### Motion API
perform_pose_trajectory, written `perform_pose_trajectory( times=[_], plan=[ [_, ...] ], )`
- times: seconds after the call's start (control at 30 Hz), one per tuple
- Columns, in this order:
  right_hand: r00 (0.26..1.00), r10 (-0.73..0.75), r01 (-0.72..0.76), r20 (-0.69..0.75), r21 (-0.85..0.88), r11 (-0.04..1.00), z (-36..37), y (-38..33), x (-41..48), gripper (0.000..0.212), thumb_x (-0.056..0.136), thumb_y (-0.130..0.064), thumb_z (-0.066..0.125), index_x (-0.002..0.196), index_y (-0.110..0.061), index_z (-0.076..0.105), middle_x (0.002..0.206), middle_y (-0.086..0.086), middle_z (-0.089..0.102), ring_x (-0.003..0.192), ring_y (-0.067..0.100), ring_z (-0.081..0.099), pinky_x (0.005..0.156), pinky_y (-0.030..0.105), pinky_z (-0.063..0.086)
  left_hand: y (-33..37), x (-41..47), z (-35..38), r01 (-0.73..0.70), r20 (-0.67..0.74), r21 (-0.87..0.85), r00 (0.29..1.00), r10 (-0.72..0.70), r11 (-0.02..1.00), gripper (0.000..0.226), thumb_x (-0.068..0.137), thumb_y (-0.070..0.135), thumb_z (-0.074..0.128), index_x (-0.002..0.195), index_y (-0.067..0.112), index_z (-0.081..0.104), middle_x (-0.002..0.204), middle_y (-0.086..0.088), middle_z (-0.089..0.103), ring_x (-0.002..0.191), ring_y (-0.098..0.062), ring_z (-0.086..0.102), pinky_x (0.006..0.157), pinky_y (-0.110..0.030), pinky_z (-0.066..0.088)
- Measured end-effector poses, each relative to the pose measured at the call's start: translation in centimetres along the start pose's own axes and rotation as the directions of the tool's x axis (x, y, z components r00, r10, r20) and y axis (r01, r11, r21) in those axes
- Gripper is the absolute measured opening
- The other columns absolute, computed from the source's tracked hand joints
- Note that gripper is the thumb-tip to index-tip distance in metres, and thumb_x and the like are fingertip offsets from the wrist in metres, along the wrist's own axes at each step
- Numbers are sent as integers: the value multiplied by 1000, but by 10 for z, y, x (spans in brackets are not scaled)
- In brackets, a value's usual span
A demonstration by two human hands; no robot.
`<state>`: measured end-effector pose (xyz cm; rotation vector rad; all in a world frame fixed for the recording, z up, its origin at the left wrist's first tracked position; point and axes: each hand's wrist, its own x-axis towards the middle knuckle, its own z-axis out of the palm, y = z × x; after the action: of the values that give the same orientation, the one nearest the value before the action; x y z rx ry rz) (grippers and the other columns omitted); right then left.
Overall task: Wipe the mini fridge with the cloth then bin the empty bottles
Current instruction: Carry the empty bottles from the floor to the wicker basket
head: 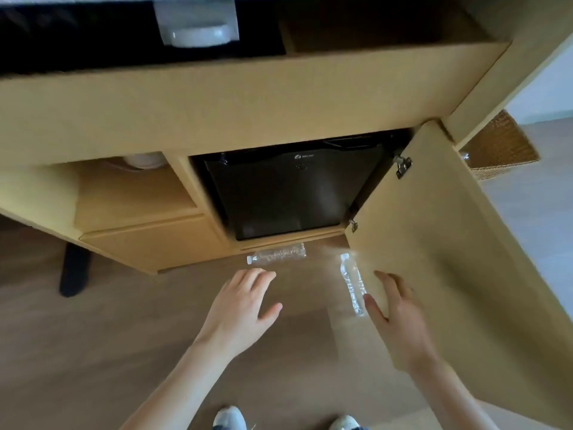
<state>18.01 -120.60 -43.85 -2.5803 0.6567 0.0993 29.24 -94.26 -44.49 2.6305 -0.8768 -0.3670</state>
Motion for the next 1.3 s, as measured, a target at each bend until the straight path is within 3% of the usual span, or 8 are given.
perform_pose_trajectory(
  times=[0.17, 0.37, 0.47, 0.6, 0.73, 1.03, 1.3],
  plan=[
    [1000, -24, 24, 21, -45, 999, 148, 87, 60, 46, 95, -24, 64, 138, -13, 54, 136, 7, 57, 114, 31, 58, 92, 42, 48, -78, 78, 167, -15, 85, 97, 996, 7, 995, 66, 95, 60, 41, 151, 27, 30, 150, 8, 38, 137, -15, 34, 113, -30, 32],
    [995, -70, 83, 65, -220, 972, 290, 170, 116, 56, 100, -40, 52, 151, -21, 38, 151, -2, 43, 129, 21, 50, 103, 33, 40, -152, 162, 316, -102, 68, 191, 994, 91, 976, 71, 94, 56, 48, 153, 23, 27, 150, 3, 35, 141, -21, 30, 119, -37, 26],
    [998, -65, 66, 14, -204, 977, 327, 199, 135, 55, 98, -34, 58, 149, -17, 43, 148, 2, 47, 128, 25, 52, 102, 36, 42, -170, 191, 358, -117, 25, 202, 993, 114, 972, 70, 94, 51, 52, 153, 20, 29, 151, -1, 35, 140, -23, 31, 118, -38, 27],
    [990, -96, 72, -105, -212, 975, 362, 224, 155, 51, 86, -19, 77, 133, -5, 61, 132, 15, 62, 116, 39, 61, 94, 47, 52, -181, 220, 389, -139, -31, 239, 988, 151, 961, 71, 94, 45, 55, 154, 20, 27, 151, -1, 36, 139, -23, 32, 114, -38, 30],
    [963, -146, 92, -227, -231, 969, 380, 235, 161, 53, 77, -13, 84, 125, -1, 65, 121, 19, 66, 108, 42, 64, 89, 51, 55, -184, 230, 401, -124, -29, 246, 990, 136, 961, 71, 95, 39, 57, 154, 17, 23, 153, -4, 33, 139, -24, 32, 116, -37, 29],
    [937, -128, 26, -324, -302, 953, 394, 244, 173, 58, 69, -2, 86, 123, 1, 66, 126, 26, 62, 106, 50, 61, 89, 56, 52, -193, 248, 400, -38, -116, 266, 991, 72, 963, 62, 93, 23, 62, 146, 12, 32, 139, -5, 39, 125, -24, 43, 109, -36, 37],
    [888, -228, 144, -399, -229, 963, 406, 255, 170, 62, 69, 8, 82, 126, -3, 62, 129, 21, 60, 112, 42, 57, 94, 53, 49, -200, 230, 400, -141, -68, 212, 985, 158, 967, 65, 86, 17, 72, 144, 20, 43, 134, -2, 43, 123, -20, 46, 111, -39, 37]
  ],
)
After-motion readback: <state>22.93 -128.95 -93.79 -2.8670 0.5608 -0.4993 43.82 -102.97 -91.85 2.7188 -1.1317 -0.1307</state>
